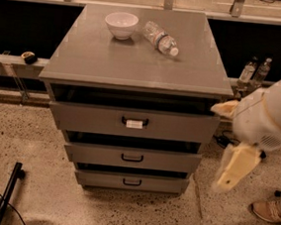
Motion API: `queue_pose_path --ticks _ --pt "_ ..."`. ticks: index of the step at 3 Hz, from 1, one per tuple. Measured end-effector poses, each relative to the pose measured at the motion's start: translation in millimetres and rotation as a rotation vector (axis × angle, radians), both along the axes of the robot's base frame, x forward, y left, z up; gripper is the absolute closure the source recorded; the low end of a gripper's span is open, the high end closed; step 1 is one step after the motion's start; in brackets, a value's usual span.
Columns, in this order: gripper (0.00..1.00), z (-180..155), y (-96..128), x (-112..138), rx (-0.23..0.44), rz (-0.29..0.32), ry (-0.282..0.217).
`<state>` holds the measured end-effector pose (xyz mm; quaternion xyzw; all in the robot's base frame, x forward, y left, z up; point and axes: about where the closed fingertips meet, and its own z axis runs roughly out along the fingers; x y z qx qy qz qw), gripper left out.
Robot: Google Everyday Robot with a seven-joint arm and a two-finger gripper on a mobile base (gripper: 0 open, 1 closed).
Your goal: Open bottom drawer
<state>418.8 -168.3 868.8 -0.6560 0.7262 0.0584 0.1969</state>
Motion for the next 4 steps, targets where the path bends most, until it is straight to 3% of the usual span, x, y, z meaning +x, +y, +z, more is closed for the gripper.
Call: queue_pose_path --ticks 1,2,3,4 --pt "0.00 -49 5 -11 0.115 -0.010 0.033" --pt "0.00 -61 2 -8 0.147 -0.009 0.044" --pt "0.00 -120 -3 -9 0.261 -0.014 0.060" --pt "0.00 -187 -12 5 0.395 -0.021 -0.004"
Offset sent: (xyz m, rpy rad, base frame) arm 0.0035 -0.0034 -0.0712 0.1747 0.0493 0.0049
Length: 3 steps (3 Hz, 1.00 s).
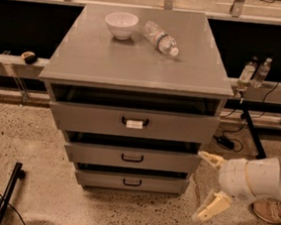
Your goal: Open bottom drawer
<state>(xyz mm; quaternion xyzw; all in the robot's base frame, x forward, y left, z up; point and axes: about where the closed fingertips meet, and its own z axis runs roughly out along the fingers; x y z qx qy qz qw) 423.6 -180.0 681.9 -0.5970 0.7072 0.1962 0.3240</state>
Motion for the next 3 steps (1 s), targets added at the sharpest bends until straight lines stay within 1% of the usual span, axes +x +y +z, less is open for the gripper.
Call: queue_pose_path --ticks 1,2,3 --pt "0.00 -28 -1 1 0.026 0.040 -0.024" --pt "0.00 -28 -1 1 0.026 0.040 -0.025" --pt "0.00 -63 -8 15 0.066 0.022 -0.049"
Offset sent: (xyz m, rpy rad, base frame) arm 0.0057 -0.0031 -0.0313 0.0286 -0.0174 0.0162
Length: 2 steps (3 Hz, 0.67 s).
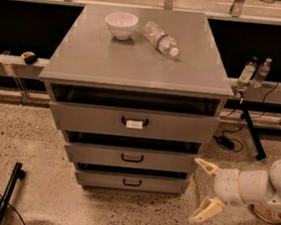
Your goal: Open bottom drawer
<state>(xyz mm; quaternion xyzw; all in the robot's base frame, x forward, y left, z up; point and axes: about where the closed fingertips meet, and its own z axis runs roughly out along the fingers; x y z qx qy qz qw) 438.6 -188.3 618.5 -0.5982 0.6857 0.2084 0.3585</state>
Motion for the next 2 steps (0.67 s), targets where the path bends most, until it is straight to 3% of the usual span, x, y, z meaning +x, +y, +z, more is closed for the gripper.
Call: queue_pose_path --ticks 1,2 --pt "0.00 -79.1 -8.3 18.3 0.058 -0.015 -0.077" --pt "0.00 -78.7 -8.3 18.5 0.057 -0.015 -0.078"
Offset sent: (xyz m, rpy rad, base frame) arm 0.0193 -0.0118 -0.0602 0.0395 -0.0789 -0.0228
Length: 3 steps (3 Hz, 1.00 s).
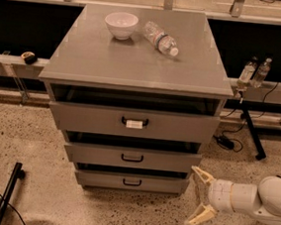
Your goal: Open bottom drawer
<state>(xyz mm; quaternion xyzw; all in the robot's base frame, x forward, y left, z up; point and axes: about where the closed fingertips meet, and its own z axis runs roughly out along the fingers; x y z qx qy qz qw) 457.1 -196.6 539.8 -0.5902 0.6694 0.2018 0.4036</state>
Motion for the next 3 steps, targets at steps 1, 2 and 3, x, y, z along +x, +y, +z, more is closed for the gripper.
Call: queue_pose_path --ticks 1,2,3 --pt "0.00 -26 13 24 -0.068 0.050 -0.102" --pt "0.00 -54 23 37 -0.127 0.124 -0.187" --pt "0.00 -56 23 36 -0.132 0.131 -0.194"
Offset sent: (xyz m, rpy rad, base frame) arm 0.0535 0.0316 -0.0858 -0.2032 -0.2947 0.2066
